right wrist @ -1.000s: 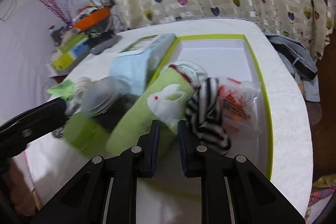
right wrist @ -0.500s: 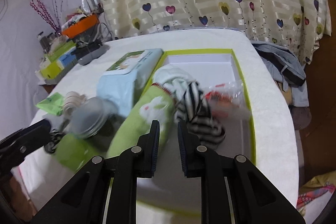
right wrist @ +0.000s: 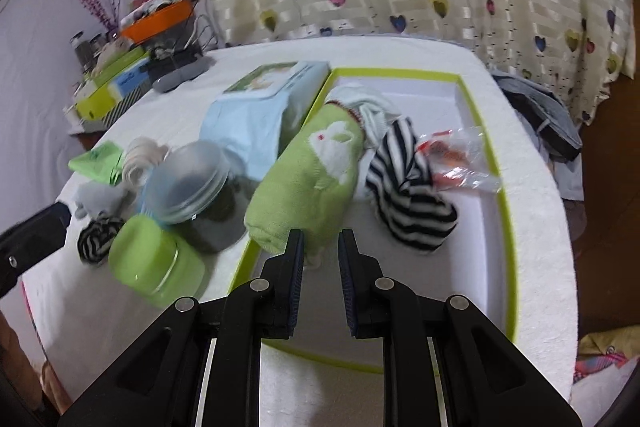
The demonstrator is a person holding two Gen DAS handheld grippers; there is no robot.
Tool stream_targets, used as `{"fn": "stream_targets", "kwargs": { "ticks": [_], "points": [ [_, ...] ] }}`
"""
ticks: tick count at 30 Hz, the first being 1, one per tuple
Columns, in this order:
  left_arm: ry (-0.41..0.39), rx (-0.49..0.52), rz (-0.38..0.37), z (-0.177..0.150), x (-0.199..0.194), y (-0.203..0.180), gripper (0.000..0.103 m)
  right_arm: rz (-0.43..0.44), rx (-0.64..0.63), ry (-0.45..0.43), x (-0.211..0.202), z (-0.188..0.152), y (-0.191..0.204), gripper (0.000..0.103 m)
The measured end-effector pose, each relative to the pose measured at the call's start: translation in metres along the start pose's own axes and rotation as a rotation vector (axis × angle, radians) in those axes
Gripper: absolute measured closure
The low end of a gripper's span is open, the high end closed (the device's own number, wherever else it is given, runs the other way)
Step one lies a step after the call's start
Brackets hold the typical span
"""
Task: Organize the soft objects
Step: 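Withdraw both tools from the box back toward the table items, then lower the left tool onto the black-and-white striped sock and grasp it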
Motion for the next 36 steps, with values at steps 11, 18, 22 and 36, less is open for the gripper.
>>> {"fn": "stream_targets", "kwargs": {
  "ticks": [11,18,22,36],
  "points": [
    [-0.005,-0.021,0.035,-0.009,-0.010,0.016,0.064,0.026,-0.040,-0.070,-0.046,-0.015,0.022,0.038],
    [-0.008,-0.021,0.054,-0.015,-0.018,0.018,0.064,0.055,-0.059,-0.116,-0.070,-0.022,0.035,0.038],
    [-0.013,-0.016,0.059,-0.019,-0.023,0.020,0.064,0.068,-0.071,-0.131,-0.080,-0.026,0.043,0.038],
    [-0.002,-0.081,0.100,-0.039,-0.036,0.060,0.064,0.108,-0.091,-0.124,-0.092,-0.039,0.061,0.038]
  ]
}}
Point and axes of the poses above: each gripper's, at about its wrist camera, not at the fingertips, and x roughly the way its jaws point, y to its left, z to its top, the point moved 1 cm from there along x, roughly the way its jaws point, and after that the axes turned 7 degrees about x, right-handed, at the moved point
